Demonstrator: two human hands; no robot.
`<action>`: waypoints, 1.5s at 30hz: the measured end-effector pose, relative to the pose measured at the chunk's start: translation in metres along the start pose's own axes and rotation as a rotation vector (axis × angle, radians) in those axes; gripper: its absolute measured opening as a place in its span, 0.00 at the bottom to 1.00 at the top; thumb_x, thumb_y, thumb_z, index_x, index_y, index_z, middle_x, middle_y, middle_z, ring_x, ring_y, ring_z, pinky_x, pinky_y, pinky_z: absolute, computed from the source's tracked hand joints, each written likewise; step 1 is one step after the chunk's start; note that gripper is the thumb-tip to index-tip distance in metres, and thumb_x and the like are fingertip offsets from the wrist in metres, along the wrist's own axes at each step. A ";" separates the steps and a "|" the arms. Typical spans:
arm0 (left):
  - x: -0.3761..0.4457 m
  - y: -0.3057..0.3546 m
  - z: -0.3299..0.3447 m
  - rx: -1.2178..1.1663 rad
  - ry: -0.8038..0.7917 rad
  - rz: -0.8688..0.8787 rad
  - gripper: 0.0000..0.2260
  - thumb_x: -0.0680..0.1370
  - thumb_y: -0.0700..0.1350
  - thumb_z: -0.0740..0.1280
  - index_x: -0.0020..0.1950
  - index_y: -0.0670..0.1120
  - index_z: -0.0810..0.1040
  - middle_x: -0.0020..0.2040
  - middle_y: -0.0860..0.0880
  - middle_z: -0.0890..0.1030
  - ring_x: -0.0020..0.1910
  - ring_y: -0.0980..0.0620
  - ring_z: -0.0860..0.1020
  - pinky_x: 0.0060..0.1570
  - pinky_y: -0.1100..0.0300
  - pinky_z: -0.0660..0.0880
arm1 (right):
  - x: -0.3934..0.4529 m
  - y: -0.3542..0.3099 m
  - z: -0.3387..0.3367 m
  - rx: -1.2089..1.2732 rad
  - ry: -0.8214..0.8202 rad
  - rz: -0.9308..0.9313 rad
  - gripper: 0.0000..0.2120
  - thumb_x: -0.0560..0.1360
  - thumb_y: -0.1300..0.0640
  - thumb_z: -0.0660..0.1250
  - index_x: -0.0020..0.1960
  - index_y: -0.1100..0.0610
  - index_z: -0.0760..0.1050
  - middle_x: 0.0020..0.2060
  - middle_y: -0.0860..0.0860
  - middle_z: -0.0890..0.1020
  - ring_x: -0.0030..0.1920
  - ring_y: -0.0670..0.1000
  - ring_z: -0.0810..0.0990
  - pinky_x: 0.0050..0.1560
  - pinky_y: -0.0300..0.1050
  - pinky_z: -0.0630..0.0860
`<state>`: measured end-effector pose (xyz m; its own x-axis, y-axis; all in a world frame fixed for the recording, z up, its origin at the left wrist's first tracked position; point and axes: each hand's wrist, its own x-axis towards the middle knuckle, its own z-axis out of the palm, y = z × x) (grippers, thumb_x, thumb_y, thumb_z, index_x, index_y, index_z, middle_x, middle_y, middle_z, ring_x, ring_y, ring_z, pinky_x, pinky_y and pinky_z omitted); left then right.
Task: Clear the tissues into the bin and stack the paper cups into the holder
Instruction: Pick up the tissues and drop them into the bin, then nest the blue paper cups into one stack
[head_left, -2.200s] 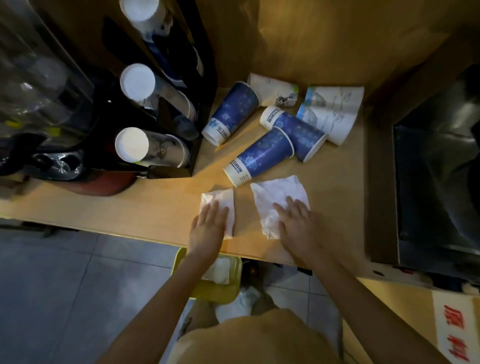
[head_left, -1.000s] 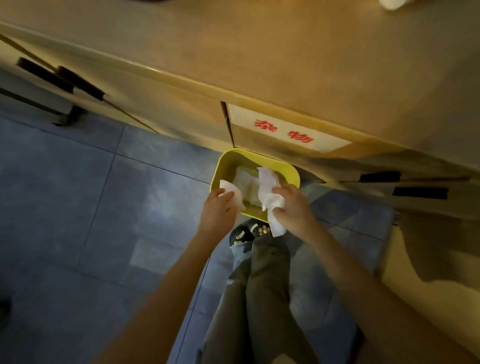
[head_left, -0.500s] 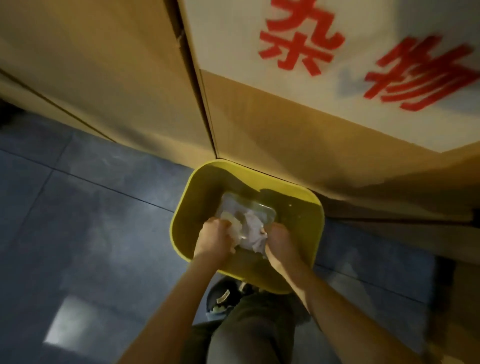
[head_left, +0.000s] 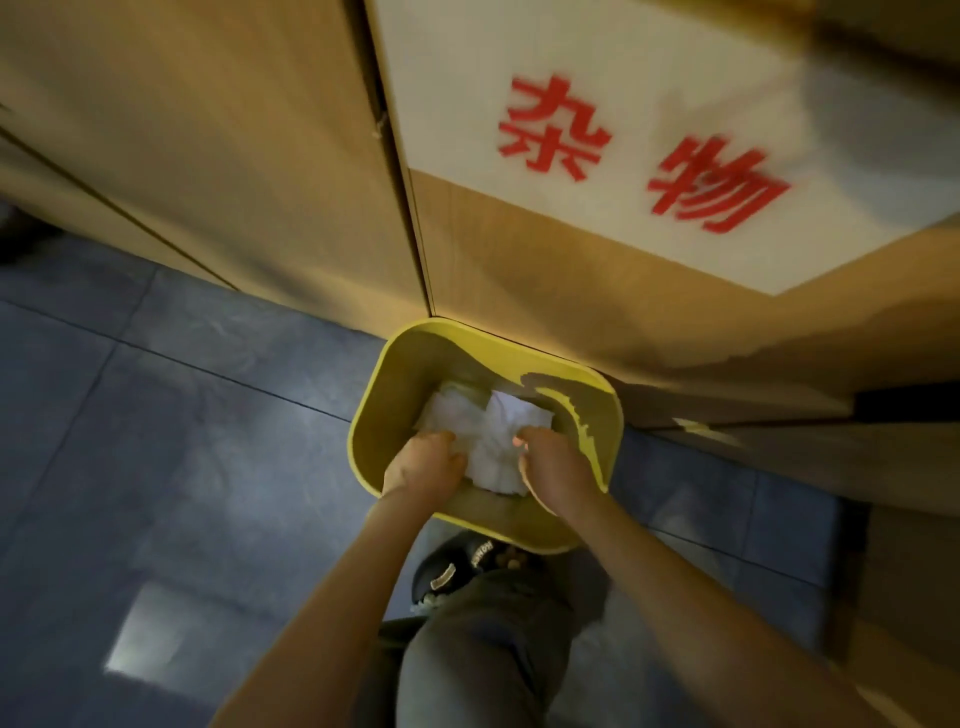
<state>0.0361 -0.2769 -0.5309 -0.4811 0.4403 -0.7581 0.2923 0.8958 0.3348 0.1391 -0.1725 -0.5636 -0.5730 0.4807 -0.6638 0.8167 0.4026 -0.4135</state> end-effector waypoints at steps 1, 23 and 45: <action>-0.011 0.003 -0.008 -0.010 0.040 0.018 0.14 0.79 0.45 0.57 0.60 0.41 0.74 0.59 0.38 0.77 0.56 0.40 0.76 0.55 0.49 0.75 | -0.012 -0.010 -0.014 -0.034 0.034 -0.023 0.12 0.79 0.60 0.56 0.58 0.61 0.74 0.56 0.63 0.80 0.57 0.62 0.77 0.50 0.50 0.73; -0.249 0.227 -0.255 -0.023 0.542 0.660 0.08 0.76 0.45 0.63 0.45 0.41 0.78 0.44 0.38 0.83 0.44 0.37 0.79 0.44 0.47 0.76 | -0.238 -0.157 -0.332 0.235 0.754 -0.333 0.07 0.76 0.56 0.61 0.47 0.59 0.75 0.33 0.53 0.80 0.34 0.54 0.77 0.36 0.41 0.66; -0.168 0.418 -0.276 0.262 0.573 0.613 0.33 0.74 0.51 0.66 0.73 0.44 0.53 0.73 0.41 0.60 0.72 0.43 0.59 0.71 0.49 0.60 | -0.158 -0.054 -0.544 0.222 0.835 -0.100 0.29 0.69 0.59 0.70 0.67 0.60 0.64 0.65 0.59 0.71 0.66 0.57 0.67 0.64 0.51 0.68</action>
<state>0.0111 0.0399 -0.1096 -0.4973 0.8651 -0.0656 0.7817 0.4796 0.3987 0.1482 0.1537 -0.0973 -0.4342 0.9006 0.0206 0.7044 0.3537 -0.6154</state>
